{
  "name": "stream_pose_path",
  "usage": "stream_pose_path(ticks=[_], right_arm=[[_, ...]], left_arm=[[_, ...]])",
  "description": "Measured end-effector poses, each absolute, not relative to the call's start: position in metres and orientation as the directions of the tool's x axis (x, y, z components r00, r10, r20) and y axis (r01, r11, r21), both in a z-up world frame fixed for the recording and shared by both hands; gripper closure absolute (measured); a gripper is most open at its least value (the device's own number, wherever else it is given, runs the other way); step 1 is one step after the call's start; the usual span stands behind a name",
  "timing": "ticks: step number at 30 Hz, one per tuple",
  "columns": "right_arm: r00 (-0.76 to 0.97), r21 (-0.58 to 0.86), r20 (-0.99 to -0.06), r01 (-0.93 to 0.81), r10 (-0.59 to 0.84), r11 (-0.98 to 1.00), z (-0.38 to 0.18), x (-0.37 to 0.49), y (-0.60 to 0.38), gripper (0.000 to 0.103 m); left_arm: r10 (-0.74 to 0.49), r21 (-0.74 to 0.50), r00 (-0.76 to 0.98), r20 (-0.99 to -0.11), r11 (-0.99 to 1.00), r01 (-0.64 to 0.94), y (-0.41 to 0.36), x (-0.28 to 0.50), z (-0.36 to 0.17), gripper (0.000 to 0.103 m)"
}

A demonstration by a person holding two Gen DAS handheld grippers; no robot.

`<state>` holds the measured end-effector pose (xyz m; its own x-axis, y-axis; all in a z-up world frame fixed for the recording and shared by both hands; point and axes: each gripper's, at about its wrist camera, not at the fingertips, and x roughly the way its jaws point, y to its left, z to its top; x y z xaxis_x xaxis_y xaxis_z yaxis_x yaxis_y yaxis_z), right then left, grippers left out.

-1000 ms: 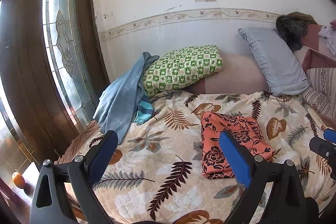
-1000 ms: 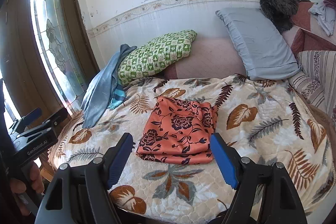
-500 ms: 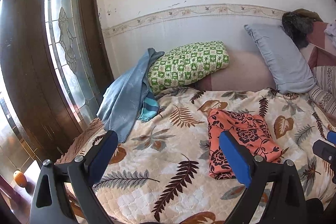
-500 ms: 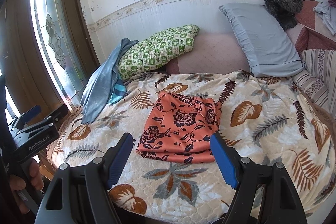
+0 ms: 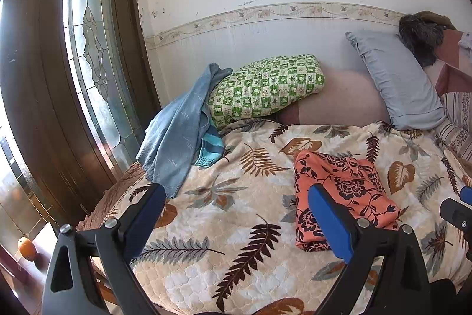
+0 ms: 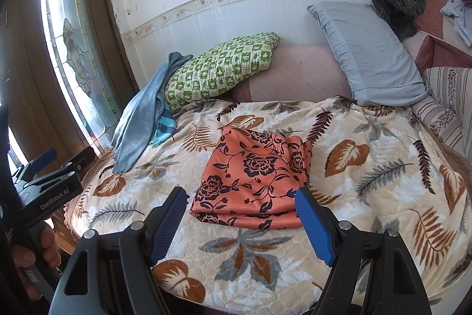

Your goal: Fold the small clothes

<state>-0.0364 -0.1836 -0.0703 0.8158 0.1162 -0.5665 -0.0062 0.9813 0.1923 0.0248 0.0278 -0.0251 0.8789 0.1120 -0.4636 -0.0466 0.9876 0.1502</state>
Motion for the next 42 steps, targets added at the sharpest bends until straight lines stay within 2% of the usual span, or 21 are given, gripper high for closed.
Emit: stream_pose_path(ticks=[42], right_arm=[[0.828, 0.178, -0.552, 0.005, 0.096, 0.984, -0.0686, -0.0371, -0.1743, 0.024]], left_arm=[[0.091, 0.131, 0.874, -0.477, 0.991, -0.032, 0.029, 0.0231, -0.0287, 0.006]])
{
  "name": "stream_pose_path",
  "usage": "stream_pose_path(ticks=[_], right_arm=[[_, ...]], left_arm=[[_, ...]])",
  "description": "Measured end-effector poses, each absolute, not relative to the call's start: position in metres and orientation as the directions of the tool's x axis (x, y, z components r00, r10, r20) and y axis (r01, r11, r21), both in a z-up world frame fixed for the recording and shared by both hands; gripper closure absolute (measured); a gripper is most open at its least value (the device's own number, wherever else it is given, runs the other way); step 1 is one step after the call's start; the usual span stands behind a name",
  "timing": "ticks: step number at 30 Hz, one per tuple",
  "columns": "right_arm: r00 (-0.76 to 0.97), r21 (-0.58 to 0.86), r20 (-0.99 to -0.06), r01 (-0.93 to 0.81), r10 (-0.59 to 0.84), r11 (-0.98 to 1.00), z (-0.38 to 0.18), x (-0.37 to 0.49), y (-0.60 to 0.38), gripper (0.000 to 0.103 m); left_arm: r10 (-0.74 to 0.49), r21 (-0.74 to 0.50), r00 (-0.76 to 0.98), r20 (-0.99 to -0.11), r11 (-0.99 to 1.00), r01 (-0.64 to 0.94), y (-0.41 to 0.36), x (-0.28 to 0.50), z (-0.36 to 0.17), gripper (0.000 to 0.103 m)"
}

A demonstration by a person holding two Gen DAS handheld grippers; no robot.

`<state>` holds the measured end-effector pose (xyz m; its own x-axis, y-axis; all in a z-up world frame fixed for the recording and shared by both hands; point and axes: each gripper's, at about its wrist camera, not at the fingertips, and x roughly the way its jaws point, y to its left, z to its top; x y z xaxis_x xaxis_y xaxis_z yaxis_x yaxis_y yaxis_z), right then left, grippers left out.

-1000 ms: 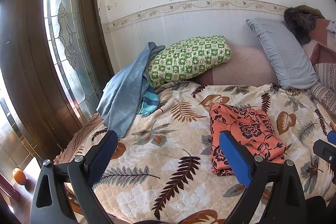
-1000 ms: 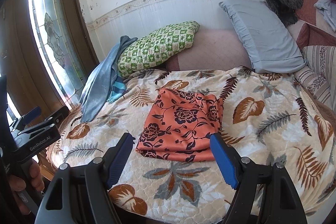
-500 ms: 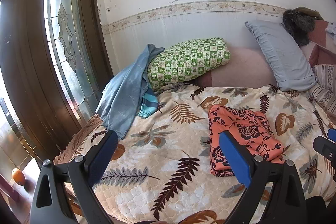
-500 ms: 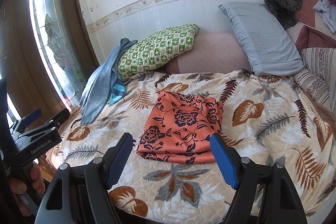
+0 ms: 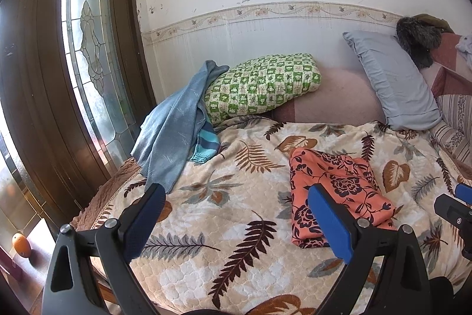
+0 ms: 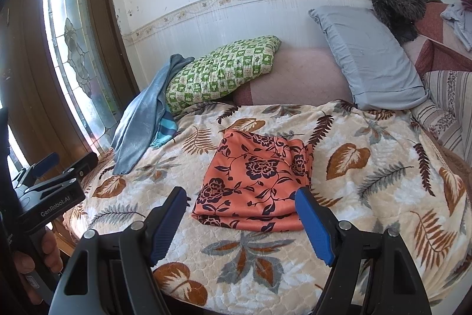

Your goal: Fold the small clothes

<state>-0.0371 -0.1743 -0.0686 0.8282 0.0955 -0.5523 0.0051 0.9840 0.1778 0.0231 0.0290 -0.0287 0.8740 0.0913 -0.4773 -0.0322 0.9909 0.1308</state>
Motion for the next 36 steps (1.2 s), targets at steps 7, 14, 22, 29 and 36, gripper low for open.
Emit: stream_pose_path(ticks=[7, 14, 22, 29, 36], right_arm=[[0.833, 0.168, -0.544, -0.008, 0.1, 0.986, -0.068, -0.038, -0.17, 0.024], [0.835, 0.163, -0.54, -0.024, 0.109, 0.986, -0.065, -0.035, -0.167, 0.024], [0.836, 0.154, -0.537, -0.038, 0.116, 0.987, -0.063, -0.033, -0.162, 0.024], [0.832, 0.137, -0.543, -0.046, 0.114, 0.989, -0.061, -0.029, -0.154, 0.024], [0.84, 0.107, -0.534, -0.039, 0.09, 0.993, -0.053, -0.028, -0.146, 0.024]], left_arm=[[0.097, 0.129, 0.872, -0.48, 0.991, -0.04, 0.03, 0.024, -0.029, 0.006], [0.092, 0.125, 0.87, -0.485, 0.992, -0.035, 0.03, 0.024, -0.031, 0.006], [0.091, 0.118, 0.868, -0.488, 0.992, -0.037, 0.033, 0.026, -0.032, 0.006], [0.092, 0.108, 0.866, -0.492, 0.993, -0.045, 0.037, 0.027, -0.034, 0.006], [0.082, 0.082, 0.866, -0.493, 0.995, -0.048, 0.043, 0.029, -0.037, 0.006]])
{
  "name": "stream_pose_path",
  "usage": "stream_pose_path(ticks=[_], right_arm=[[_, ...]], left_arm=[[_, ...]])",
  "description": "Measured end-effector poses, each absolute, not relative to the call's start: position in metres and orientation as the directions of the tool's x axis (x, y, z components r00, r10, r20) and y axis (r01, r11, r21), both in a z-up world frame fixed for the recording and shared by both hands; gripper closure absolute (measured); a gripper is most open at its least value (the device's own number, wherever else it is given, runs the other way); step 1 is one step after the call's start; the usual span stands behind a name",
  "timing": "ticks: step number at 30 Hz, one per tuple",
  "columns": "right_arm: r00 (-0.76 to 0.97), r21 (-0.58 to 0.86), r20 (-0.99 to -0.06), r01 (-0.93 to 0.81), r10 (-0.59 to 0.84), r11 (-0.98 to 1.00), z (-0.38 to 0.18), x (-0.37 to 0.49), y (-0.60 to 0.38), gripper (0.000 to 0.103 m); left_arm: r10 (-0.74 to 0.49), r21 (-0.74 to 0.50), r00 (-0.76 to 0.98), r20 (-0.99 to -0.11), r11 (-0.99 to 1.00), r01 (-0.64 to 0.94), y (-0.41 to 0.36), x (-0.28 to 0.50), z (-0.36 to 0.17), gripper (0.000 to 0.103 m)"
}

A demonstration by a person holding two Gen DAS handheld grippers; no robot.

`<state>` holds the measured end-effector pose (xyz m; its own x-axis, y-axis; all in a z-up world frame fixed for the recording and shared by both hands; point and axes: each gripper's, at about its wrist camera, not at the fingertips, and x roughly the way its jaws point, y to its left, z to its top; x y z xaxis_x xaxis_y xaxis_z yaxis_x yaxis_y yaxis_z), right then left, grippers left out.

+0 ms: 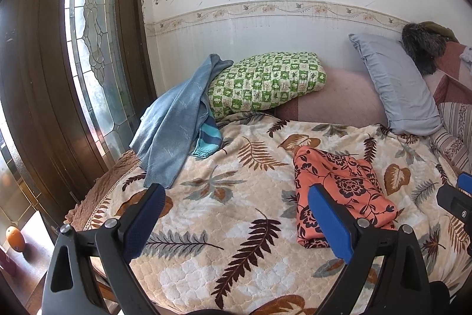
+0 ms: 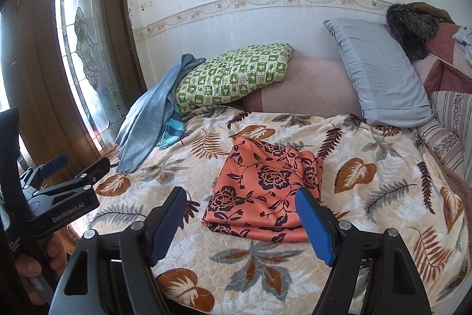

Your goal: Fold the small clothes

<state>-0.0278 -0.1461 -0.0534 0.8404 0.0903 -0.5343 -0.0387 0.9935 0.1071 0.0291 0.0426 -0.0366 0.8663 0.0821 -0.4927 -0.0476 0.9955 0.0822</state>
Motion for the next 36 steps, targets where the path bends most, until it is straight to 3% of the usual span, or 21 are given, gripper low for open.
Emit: stream_pose_path(ticks=[18, 36], right_arm=[[0.844, 0.064, -0.533, -0.022, 0.053, 0.998, -0.04, -0.019, -0.115, 0.024], [0.819, 0.136, -0.529, -0.175, 0.221, 0.975, -0.05, 0.041, -0.057, 0.024]], left_arm=[[0.078, 0.05, 0.857, -0.51, 0.997, -0.061, 0.084, 0.031, -0.035, 0.006], [0.193, 0.15, 0.844, -0.5, 0.979, -0.136, 0.123, 0.037, -0.006, 0.006]])
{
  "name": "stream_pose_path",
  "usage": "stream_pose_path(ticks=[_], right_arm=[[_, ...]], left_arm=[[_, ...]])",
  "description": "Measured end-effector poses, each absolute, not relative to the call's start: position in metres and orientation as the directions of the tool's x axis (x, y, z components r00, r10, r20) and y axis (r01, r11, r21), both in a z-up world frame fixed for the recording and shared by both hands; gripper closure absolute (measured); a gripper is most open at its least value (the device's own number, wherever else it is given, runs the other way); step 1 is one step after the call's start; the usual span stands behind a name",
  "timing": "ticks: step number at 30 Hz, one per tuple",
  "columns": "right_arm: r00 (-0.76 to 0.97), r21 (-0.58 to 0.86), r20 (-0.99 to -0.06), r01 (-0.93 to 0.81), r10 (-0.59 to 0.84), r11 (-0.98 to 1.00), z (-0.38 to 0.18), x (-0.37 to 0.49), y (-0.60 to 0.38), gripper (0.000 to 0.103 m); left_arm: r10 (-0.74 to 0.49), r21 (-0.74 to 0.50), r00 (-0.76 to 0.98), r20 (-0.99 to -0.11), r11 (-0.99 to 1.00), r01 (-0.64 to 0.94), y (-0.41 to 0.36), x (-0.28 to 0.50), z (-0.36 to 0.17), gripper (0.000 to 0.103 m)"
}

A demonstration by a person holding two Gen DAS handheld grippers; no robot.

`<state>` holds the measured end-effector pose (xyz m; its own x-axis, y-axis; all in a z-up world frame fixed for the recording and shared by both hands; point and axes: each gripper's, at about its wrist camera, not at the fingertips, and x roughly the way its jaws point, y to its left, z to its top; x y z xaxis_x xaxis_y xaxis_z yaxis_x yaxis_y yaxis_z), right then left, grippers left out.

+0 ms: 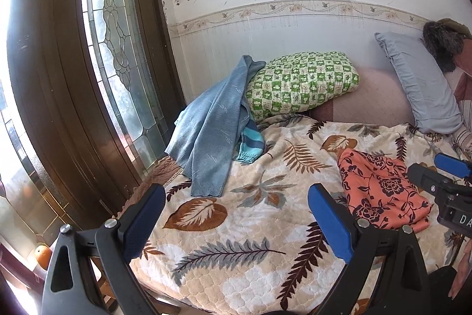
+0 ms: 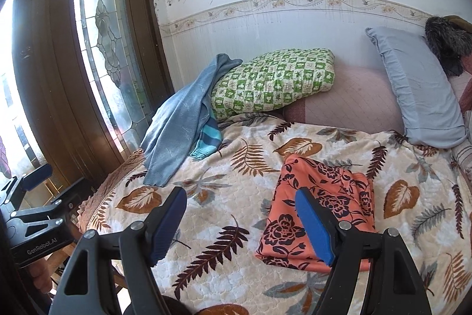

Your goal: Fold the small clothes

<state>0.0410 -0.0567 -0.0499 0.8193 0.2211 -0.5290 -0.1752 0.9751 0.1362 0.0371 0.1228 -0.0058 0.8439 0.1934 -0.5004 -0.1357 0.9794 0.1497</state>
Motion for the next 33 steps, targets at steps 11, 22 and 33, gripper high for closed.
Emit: stream_pose_path(ticks=[11, 22, 33], right_arm=[[0.845, 0.128, -0.511, -0.105, 0.156, 0.986, -0.063, 0.039, -0.135, 0.024], [0.864, 0.134, -0.502, 0.024, 0.047, 0.991, -0.061, 0.037, -0.224, 0.024], [0.872, 0.124, -0.49, 0.051, 0.017, 0.991, -0.048, 0.031, -0.226, 0.024]], left_arm=[[0.151, 0.156, 0.847, -0.51, 0.984, -0.082, 0.055, 0.074, -0.003, 0.006], [0.028, 0.088, 0.858, -0.513, 0.996, 0.02, -0.017, 0.11, 0.006, 0.006], [-0.014, 0.09, 0.857, -0.515, 0.993, 0.07, -0.03, 0.107, 0.008, 0.006]])
